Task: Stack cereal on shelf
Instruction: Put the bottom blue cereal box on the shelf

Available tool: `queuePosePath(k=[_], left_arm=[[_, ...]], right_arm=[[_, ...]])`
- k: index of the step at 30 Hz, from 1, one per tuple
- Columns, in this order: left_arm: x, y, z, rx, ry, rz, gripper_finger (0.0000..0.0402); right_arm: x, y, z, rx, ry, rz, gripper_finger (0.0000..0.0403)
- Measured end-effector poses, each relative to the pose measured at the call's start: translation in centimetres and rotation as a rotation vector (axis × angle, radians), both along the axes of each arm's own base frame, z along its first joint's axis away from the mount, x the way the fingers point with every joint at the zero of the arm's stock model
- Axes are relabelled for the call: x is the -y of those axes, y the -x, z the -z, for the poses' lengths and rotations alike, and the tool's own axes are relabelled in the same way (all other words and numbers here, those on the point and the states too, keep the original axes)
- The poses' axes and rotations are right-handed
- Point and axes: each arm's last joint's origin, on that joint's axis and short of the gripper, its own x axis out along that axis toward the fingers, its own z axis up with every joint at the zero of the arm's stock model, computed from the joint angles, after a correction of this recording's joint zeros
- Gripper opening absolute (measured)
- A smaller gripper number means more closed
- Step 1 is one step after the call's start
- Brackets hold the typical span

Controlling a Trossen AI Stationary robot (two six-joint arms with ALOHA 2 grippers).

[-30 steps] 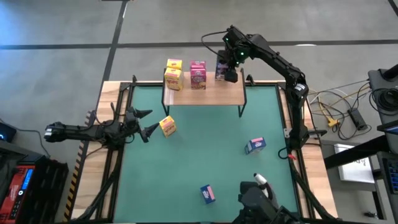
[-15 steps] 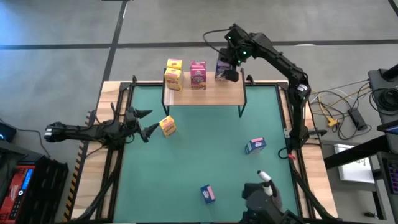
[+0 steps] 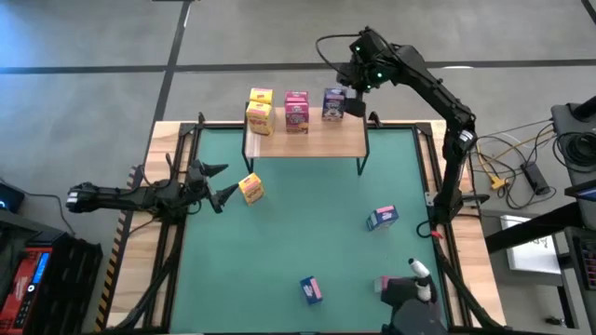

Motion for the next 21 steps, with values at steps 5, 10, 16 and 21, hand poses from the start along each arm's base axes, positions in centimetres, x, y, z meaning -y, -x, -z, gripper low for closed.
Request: queuePosePath(k=[5,10,16,21], left_arm=[[0.0,0.0,0.0,0.0,0.0,0.0,0.0387],[0.0,0.0,0.0,0.0,0.0,0.0,0.0387],[0.0,0.0,0.0,0.0,0.0,0.0,0.0387],[0.0,0.0,0.0,0.0,0.0,0.0,0.0387]], right_arm=[[-0.7,0.8,-0.9,0.007,-0.004,0.068,0.0384],[-2.2,1.8,-1.4,-0.024,-0.081,0.129,0.0384],[-4.2,1.8,-0.9,-0.106,-0.198,0.274,0.0384],[-6.4,0.5,0.7,-0.184,-0.314,0.37,0.0384]])
